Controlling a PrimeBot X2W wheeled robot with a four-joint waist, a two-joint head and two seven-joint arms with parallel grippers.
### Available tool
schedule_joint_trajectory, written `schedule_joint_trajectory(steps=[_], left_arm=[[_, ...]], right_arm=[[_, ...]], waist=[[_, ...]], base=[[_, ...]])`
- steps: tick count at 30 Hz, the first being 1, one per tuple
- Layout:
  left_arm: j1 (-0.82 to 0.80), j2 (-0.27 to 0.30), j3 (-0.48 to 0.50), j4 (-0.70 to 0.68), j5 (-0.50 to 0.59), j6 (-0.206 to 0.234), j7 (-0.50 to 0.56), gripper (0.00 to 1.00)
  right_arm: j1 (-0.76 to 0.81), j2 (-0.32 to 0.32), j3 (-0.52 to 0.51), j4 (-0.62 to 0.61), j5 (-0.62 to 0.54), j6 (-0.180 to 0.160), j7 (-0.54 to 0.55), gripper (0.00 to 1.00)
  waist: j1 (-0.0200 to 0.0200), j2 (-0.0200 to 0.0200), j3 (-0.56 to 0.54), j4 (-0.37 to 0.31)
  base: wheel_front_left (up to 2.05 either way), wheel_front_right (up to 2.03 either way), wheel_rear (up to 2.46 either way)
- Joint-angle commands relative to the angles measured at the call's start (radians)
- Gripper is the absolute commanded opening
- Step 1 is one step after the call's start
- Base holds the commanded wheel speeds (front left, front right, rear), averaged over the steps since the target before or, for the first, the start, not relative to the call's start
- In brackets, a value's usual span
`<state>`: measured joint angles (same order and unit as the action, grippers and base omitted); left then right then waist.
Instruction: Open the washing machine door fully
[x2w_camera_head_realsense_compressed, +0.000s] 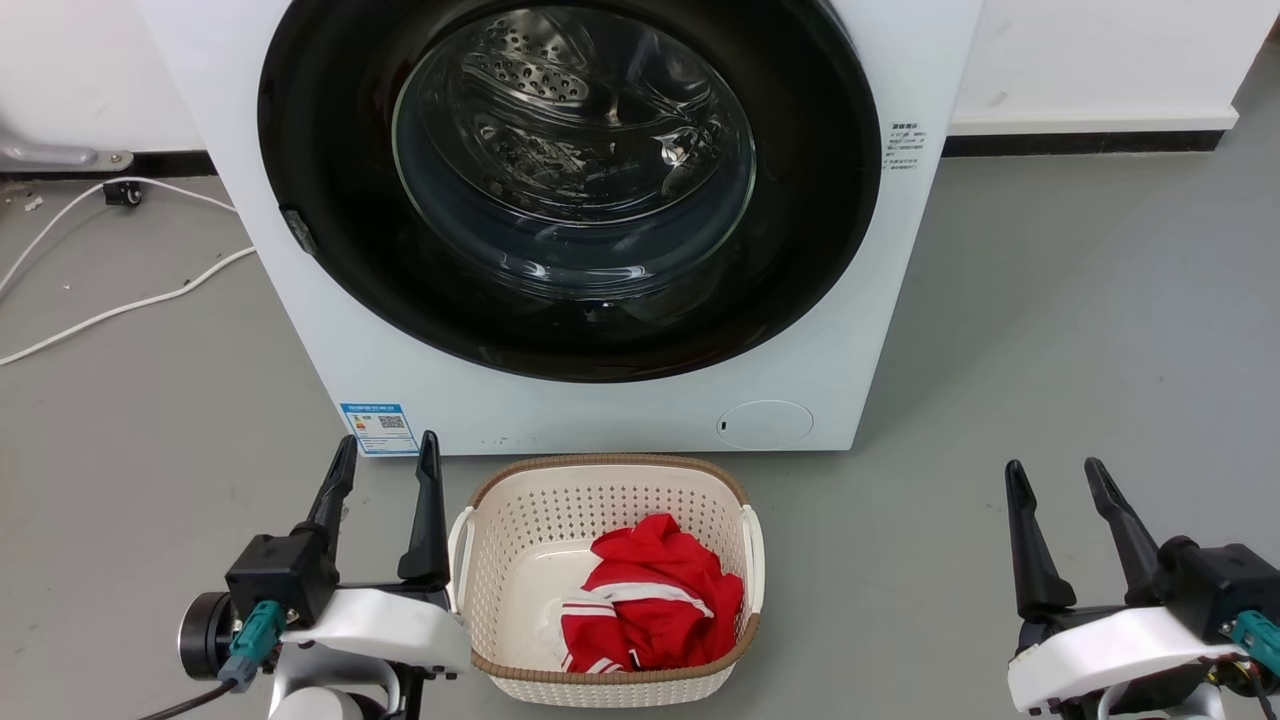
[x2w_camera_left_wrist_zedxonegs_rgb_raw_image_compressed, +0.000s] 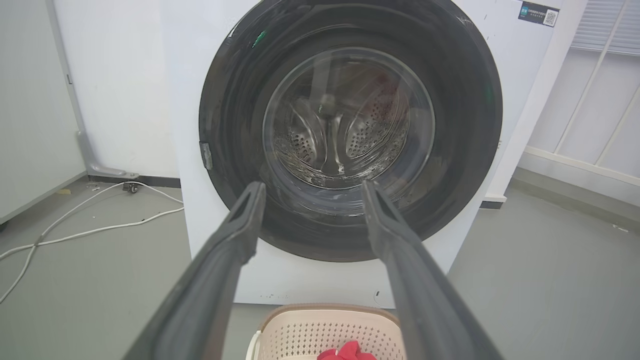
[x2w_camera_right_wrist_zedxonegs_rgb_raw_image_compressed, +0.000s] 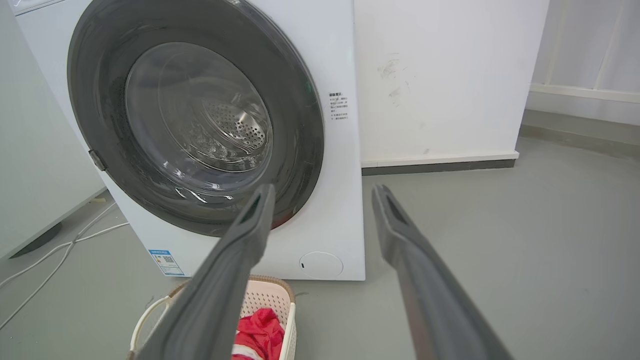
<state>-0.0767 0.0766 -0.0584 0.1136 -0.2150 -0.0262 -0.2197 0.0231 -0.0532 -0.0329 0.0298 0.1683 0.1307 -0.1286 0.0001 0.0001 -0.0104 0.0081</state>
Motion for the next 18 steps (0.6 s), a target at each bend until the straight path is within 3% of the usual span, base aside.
schedule_joint_trajectory(steps=[1,18], left_arm=[[0.006,0.000,-0.003,-0.006,0.022,0.002,-0.008,1.00],[0.012,-0.008,-0.009,0.006,0.137,0.010,-0.039,1.00]], right_arm=[[0.001,0.003,0.000,-0.010,-0.020,0.000,-0.006,1.00],[0.014,0.004,0.005,-0.013,-0.116,0.000,-0.019,1.00]], waist=[[-0.0001,-0.0001,0.000,0.000],[-0.0001,-0.0001,-0.001,0.003]], base=[[0.00,0.00,0.00],[0.00,0.00,0.00]])
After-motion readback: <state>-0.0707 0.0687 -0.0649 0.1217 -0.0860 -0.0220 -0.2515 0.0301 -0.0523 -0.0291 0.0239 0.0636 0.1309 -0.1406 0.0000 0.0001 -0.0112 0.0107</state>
